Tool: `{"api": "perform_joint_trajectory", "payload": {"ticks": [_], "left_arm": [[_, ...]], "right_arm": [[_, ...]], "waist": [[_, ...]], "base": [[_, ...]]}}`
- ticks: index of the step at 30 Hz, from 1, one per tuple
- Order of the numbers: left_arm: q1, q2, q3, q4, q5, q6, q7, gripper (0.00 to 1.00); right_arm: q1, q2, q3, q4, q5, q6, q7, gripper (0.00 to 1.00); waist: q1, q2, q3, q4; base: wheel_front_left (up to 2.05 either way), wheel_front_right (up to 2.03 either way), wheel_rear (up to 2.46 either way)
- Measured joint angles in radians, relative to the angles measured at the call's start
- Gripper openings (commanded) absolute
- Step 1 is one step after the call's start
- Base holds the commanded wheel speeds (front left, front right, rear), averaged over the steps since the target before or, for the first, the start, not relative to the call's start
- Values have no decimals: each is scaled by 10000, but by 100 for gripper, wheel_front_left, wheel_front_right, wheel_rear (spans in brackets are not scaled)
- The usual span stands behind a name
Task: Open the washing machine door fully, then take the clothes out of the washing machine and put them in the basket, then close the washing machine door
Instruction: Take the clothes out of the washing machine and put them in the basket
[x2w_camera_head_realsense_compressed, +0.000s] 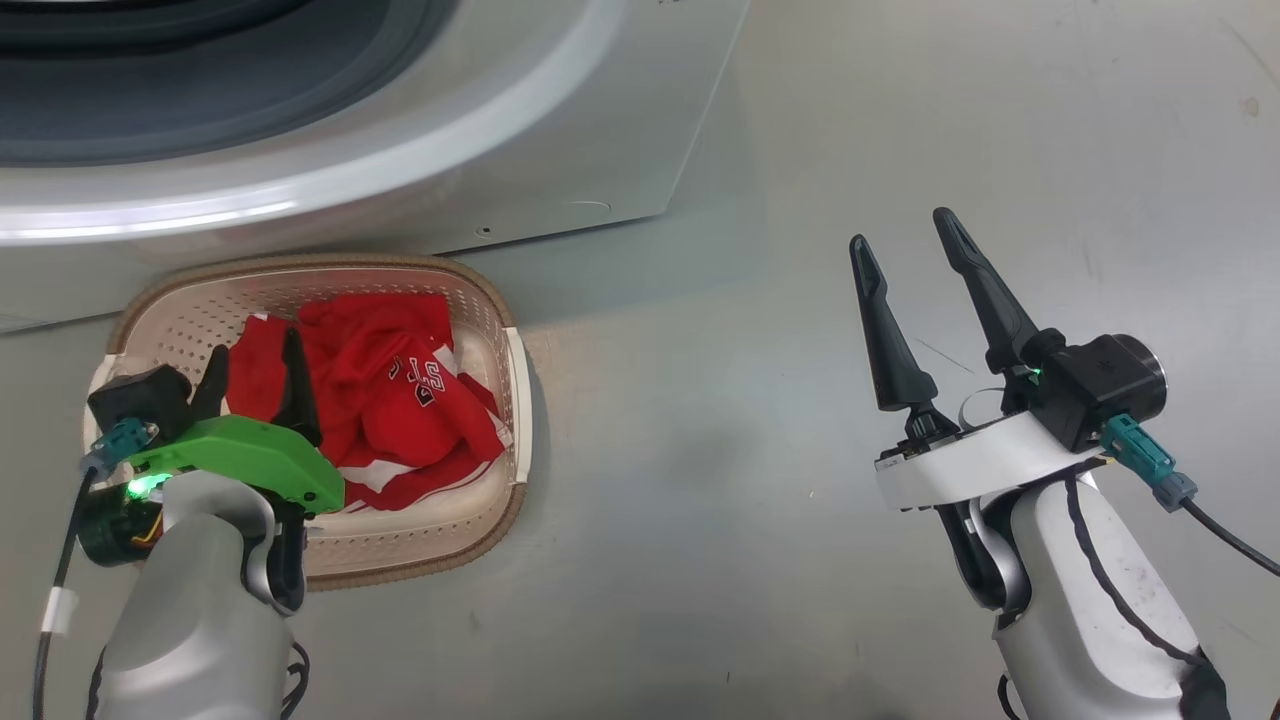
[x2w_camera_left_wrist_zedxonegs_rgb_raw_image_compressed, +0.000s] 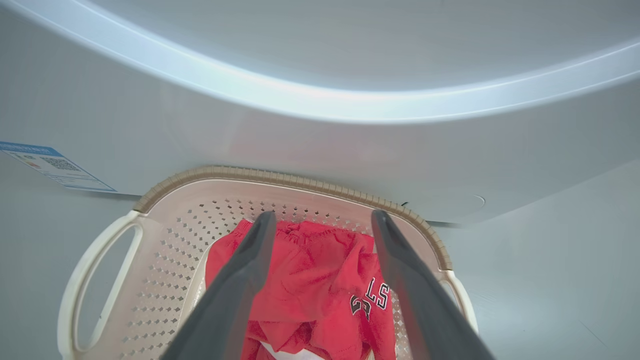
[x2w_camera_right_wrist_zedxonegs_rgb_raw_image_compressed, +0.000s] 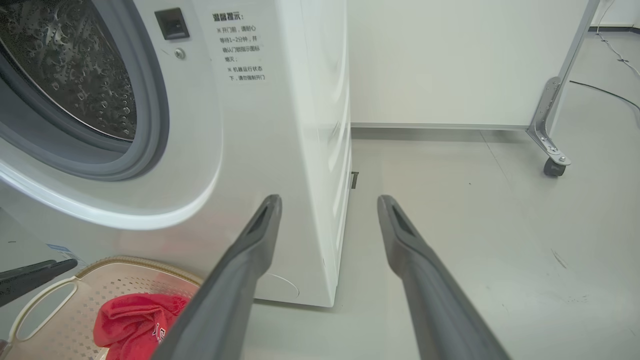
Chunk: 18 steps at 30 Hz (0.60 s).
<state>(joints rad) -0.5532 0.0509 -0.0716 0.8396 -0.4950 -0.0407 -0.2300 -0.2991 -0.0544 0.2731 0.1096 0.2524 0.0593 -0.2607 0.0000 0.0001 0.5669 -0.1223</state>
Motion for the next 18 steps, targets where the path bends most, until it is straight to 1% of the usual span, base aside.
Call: {"api": "perform_joint_trajectory", "payload": {"ticks": [8, 10, 15, 18], "left_arm": [[130, -50, 46, -514, 23, -104, -203, 100], [269, -52, 46, -715, 132, -173, -221, 100], [565, -58, -44, -1204, 435, -182, -221, 100], [765, -65, -42, -1751, 587, -182, -221, 100]], "right_arm": [[175, -2, -324, 232, -71, -4, 0, 100], [253, -2, -349, 286, -75, -4, 0, 100], [475, 0, -466, 418, -86, -8, 0, 100], [661, 2, -512, 493, -77, -90, 0, 100]], "waist": [[0, 0, -654, 328], [0, 0, -835, 408], [0, 0, -1331, 599], [0, 0, -1642, 713]], "base": [[0, 0, 0], [0, 0, 0], [0, 0, 0], [0, 0, 0]]}}
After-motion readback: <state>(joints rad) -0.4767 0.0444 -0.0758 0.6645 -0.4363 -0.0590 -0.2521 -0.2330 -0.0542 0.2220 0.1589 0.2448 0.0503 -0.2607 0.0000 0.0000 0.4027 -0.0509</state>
